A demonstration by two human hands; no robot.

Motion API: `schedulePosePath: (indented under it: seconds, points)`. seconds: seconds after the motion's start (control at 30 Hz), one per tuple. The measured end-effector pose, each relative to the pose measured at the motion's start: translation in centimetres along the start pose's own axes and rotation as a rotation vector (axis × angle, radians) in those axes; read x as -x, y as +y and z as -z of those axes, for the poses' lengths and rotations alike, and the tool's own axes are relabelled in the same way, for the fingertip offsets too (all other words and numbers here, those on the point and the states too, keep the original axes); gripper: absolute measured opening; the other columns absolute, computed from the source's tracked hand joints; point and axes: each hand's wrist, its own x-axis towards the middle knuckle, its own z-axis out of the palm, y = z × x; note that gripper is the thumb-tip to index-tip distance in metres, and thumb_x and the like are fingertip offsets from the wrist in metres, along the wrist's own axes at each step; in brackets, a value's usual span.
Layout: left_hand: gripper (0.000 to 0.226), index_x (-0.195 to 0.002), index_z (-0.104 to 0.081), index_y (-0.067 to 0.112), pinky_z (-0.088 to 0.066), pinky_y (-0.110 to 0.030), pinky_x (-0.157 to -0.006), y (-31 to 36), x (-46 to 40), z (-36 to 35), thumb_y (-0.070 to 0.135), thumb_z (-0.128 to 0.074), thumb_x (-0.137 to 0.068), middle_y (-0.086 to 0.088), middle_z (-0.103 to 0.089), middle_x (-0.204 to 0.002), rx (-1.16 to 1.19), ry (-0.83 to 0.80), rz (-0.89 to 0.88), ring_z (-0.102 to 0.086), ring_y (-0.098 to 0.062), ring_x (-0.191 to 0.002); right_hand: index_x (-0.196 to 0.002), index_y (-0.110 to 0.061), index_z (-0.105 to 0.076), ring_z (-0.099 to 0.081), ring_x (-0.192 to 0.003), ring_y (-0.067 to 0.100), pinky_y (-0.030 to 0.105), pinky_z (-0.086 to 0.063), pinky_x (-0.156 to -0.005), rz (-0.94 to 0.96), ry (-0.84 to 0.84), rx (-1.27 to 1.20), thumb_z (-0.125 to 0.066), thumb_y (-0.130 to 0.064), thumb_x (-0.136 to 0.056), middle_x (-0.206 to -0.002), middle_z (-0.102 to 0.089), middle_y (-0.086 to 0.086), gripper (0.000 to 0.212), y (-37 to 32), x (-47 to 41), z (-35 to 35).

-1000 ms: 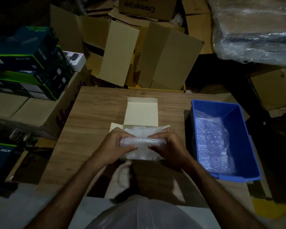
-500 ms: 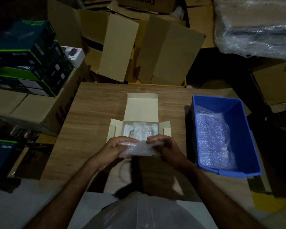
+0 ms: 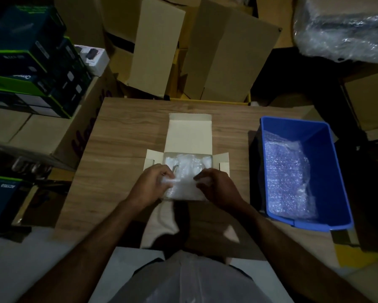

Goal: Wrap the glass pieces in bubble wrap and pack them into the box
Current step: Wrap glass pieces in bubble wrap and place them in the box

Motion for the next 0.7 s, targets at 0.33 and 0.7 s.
schedulePosePath:
  seconds: [0.33, 0.7]
  points:
    - [0.008, -0.092, -0.077, 0.026, -0.054, -0.034, -0.085, -0.2, -1.4, 0.1, 0.025, -0.072, -0.086, 0.010, -0.071, -0.101, -0.422, -0.413, -0.009, -0.066, -0.010, -0.098, -0.103, -0.013, -0.080, -0.066, -0.107, 0.019, 0.031, -0.052, -0.095, 0.038, -0.465, 0.336, -0.067, -0.022, -0.092, -0.114, -0.069, 0.008, 0.019, 0.1, -1.0, 0.1]
    - [0.047, -0.106, -0.058, 0.020, -0.048, -0.033, -0.068, 0.1, -3.8, -0.3, 0.016, -0.088, -0.069, 0.003, -0.061, -0.099, -0.509, -0.430, -0.060, -0.063, -0.021, -0.090, -0.113, -0.019, -0.062, -0.069, -0.102, 0.025, 0.037, -0.056, -0.082, -0.049, -0.419, 0.619, -0.079, -0.017, -0.083, -0.113, -0.070, 0.004, 0.035, -0.7, -2.3, -1.3]
